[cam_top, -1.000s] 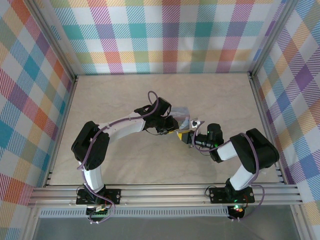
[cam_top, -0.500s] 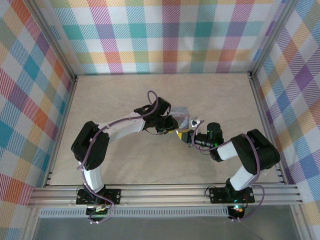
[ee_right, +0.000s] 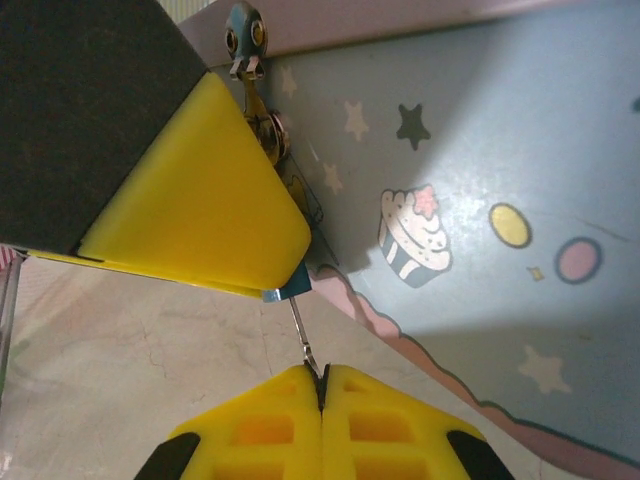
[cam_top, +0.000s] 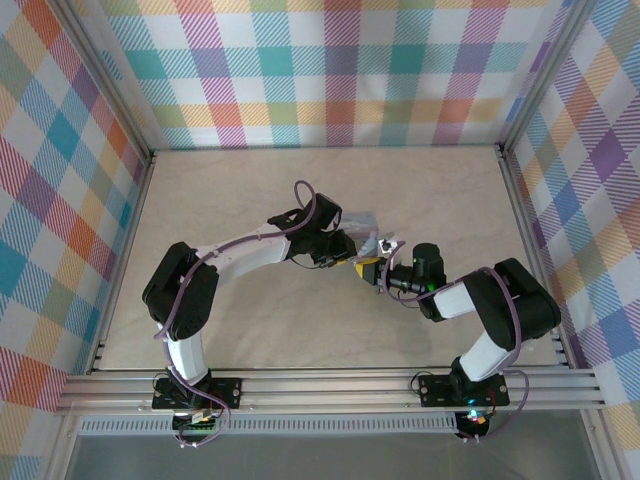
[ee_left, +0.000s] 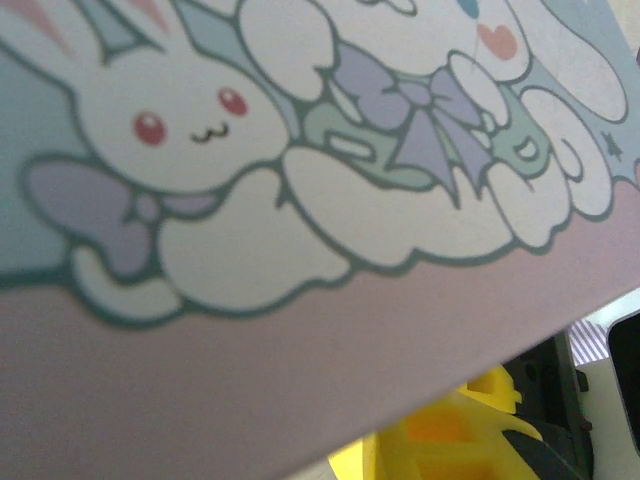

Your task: Unlock a padlock with a key

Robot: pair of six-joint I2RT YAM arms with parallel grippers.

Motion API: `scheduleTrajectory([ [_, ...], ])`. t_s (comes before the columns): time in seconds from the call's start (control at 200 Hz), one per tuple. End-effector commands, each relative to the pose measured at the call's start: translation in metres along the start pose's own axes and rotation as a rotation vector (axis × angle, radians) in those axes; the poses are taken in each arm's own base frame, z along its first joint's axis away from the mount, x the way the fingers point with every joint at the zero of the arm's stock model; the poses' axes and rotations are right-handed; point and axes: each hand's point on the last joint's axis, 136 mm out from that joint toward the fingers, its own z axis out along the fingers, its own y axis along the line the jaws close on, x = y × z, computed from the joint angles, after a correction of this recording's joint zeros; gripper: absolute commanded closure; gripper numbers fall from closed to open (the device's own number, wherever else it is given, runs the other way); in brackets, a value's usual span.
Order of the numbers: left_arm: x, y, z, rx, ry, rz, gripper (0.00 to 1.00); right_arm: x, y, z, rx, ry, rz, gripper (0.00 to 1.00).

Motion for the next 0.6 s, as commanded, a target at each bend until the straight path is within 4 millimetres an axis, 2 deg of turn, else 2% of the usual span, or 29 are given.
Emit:
scheduleTrajectory([
  [0.0,0.005,-0.036,-0.016,0.108,0.026,0.038,0.85,-0.029,-0.004,0.004,0.038,-0.081,-0.086,0.98],
  [0.21,0.004,-0.036,-0.016,0.107,0.027,0.037,0.85,-0.029,-0.004,0.007,0.046,-0.086,-0.109,0.98],
  [0.595,0.005,-0.034,-0.015,0.100,0.030,0.036,0.85,-0.045,0.005,0.002,0.033,-0.155,-0.144,0.99],
])
